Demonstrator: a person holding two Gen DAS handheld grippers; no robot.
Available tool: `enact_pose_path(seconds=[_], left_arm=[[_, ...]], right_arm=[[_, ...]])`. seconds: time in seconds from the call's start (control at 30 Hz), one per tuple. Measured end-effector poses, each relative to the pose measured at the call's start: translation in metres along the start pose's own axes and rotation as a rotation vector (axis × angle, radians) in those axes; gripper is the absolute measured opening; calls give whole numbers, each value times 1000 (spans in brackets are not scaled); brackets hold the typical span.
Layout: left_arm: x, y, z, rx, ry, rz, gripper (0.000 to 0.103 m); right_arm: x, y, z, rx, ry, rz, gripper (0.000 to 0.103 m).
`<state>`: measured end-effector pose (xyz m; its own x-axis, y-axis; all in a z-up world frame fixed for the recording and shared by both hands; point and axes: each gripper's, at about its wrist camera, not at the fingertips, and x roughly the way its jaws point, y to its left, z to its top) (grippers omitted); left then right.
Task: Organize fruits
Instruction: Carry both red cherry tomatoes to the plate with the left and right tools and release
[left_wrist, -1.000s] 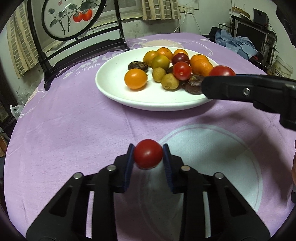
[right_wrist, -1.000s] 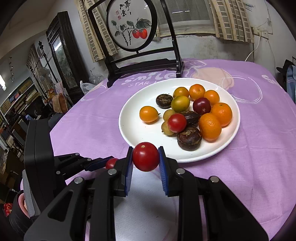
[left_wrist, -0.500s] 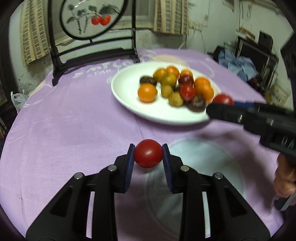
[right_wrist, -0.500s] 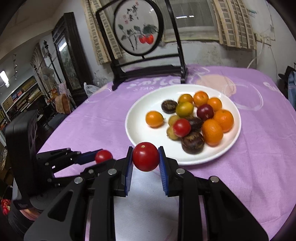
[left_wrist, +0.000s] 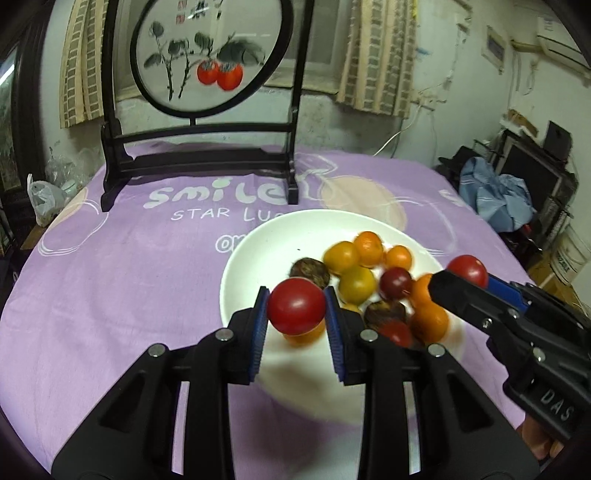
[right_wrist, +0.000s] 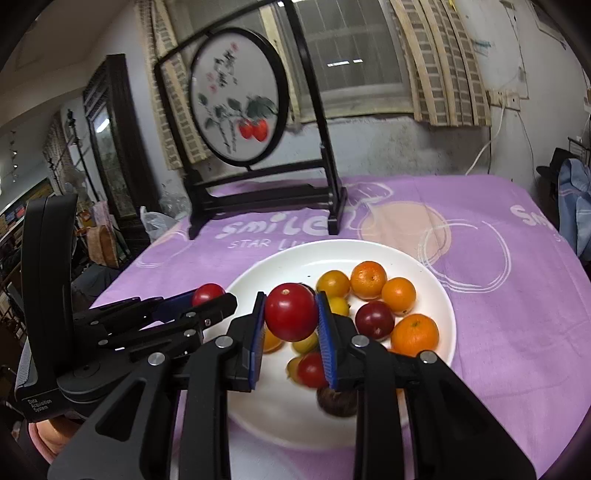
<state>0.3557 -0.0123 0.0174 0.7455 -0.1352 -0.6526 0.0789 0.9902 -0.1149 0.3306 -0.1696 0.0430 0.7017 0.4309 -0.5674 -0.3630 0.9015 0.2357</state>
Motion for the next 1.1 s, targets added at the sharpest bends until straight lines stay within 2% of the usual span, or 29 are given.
enact_pose_path(seconds=[0.3,0.47,0.5,0.53,0.57,0.63,0.7,0.9,1.03,1.07,1.1], left_arm=[[63,12,13,-17,108,53,30],[77,19,11,-26,145,65,31],[76,20,12,-31,142,71,32],[74,21,12,-34,136,78,44],[69,22,14,-39,123,74,49],[57,22,18,-49,96,88,65],[42,20,21,-35,45,119,70],[12,21,29,-47,-9,105,76],[0,22,28,-50,-25,107,77],[-2,22,28,-51,-28,109,77],[-6,23,28,-53,-33,110,79]], right_arm=[[38,-12,5,-3,68,-32,27],[47,-14,4,-5,88,-44,27],[48,-15,4,-3,91,-44,27],[49,-15,4,-3,95,-44,27],[50,-14,4,-5,98,-44,27],[52,-13,3,-11,102,-44,27],[55,-12,4,-14,104,-45,27],[65,-12,2,-17,126,-35,28],[63,-8,2,-29,133,-39,37],[58,-6,3,-32,131,-36,44],[54,-5,3,-38,125,-35,45]])
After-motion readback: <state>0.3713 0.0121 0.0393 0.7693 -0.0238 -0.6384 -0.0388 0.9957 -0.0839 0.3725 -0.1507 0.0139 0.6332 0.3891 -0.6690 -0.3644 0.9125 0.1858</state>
